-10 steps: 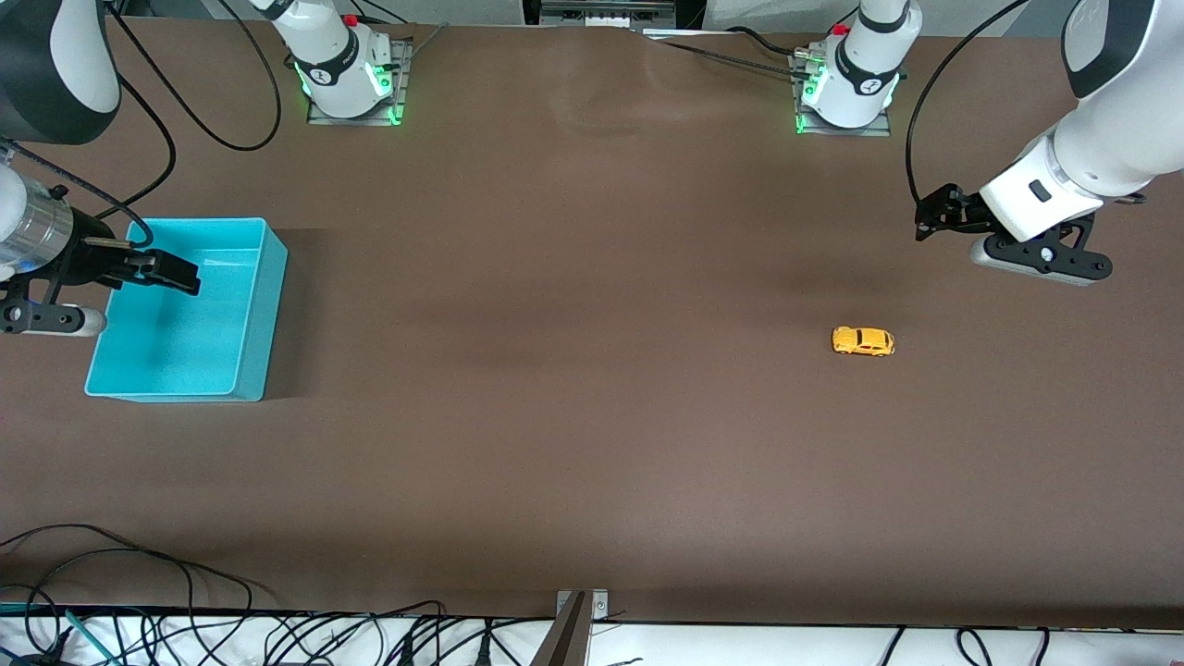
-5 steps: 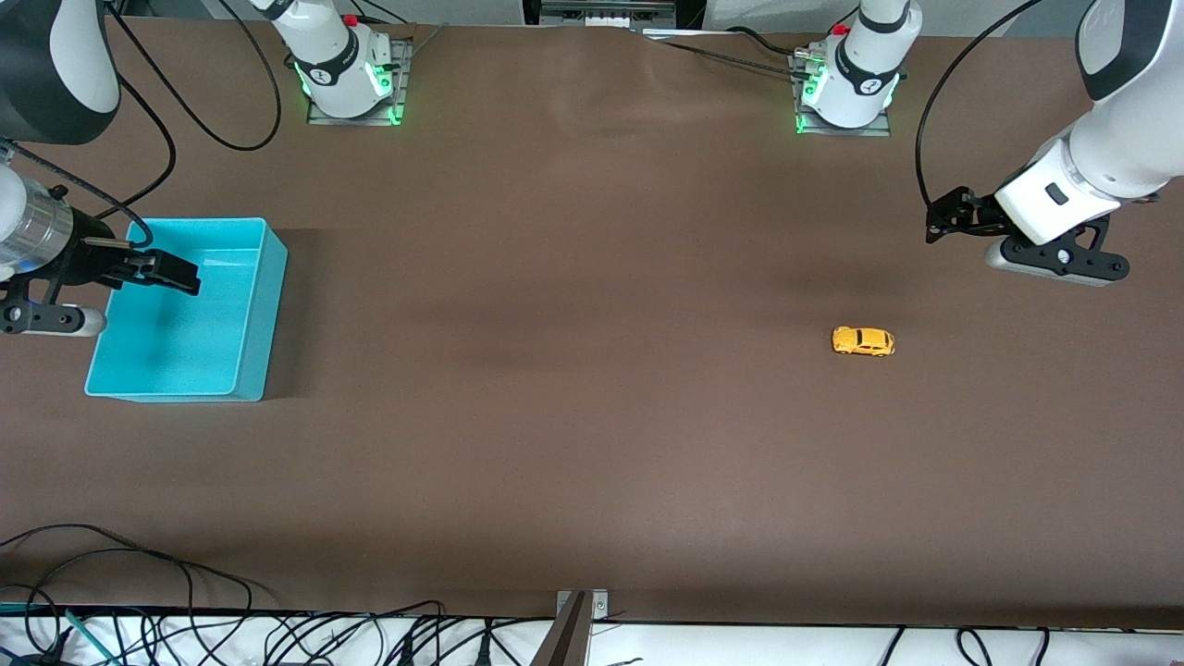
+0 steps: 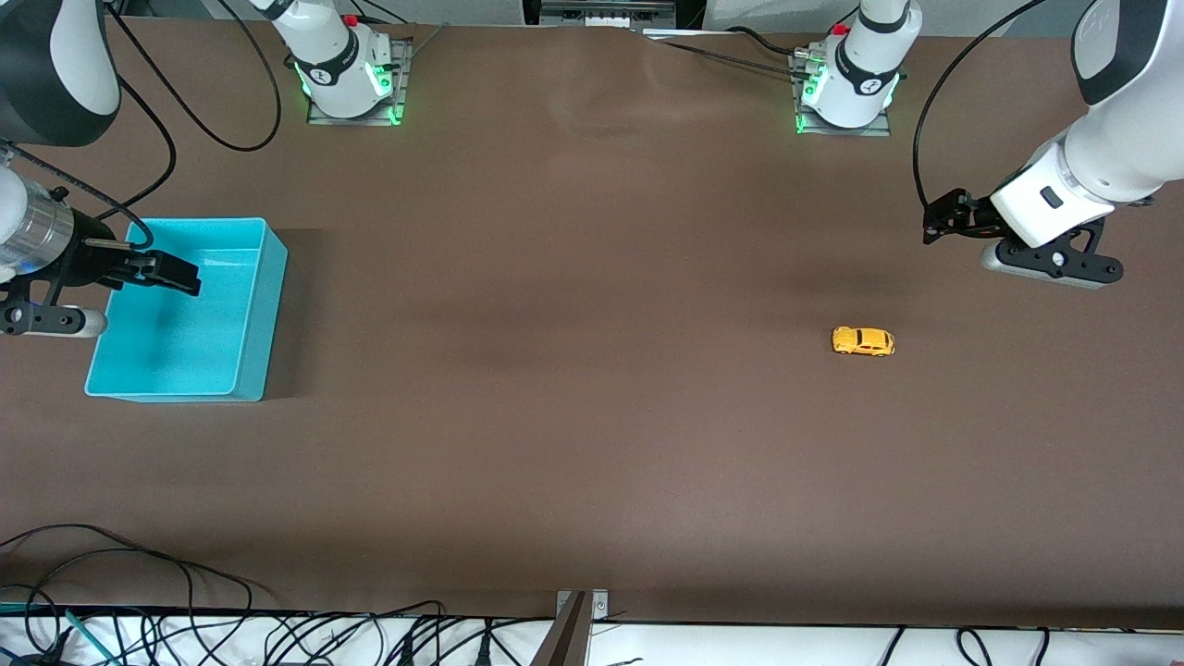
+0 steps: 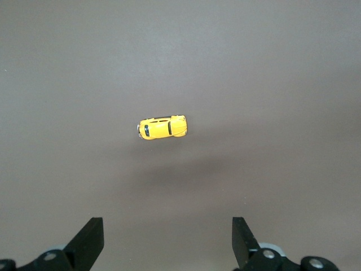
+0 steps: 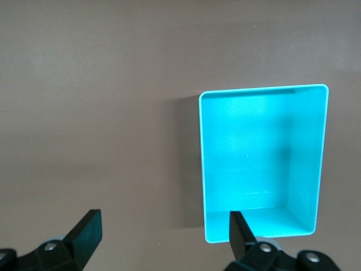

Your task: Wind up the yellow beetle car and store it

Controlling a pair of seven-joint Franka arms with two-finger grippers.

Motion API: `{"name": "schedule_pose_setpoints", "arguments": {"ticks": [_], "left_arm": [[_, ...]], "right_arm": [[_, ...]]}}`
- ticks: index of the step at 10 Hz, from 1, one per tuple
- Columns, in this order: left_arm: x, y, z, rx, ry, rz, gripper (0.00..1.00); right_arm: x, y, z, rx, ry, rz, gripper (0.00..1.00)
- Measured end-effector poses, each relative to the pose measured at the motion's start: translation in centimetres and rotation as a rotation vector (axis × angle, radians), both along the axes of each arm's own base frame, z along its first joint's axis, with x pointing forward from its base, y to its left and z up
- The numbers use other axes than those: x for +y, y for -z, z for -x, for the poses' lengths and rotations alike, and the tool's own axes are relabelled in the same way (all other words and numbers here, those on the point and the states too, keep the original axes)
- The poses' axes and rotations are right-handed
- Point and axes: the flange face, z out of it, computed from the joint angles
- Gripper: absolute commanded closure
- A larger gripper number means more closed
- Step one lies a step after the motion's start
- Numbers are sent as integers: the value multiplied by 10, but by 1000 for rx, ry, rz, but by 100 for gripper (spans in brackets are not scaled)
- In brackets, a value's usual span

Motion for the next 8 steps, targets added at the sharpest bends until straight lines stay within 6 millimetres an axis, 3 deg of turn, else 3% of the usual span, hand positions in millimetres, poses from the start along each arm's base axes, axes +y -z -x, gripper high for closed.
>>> {"name": "schedule_pose_setpoints", "arguments": {"ticks": [8], "left_arm": [[1,8,-2,14,80,11,0]], "right_arm": [[0,0,0,0,0,0,0]]}}
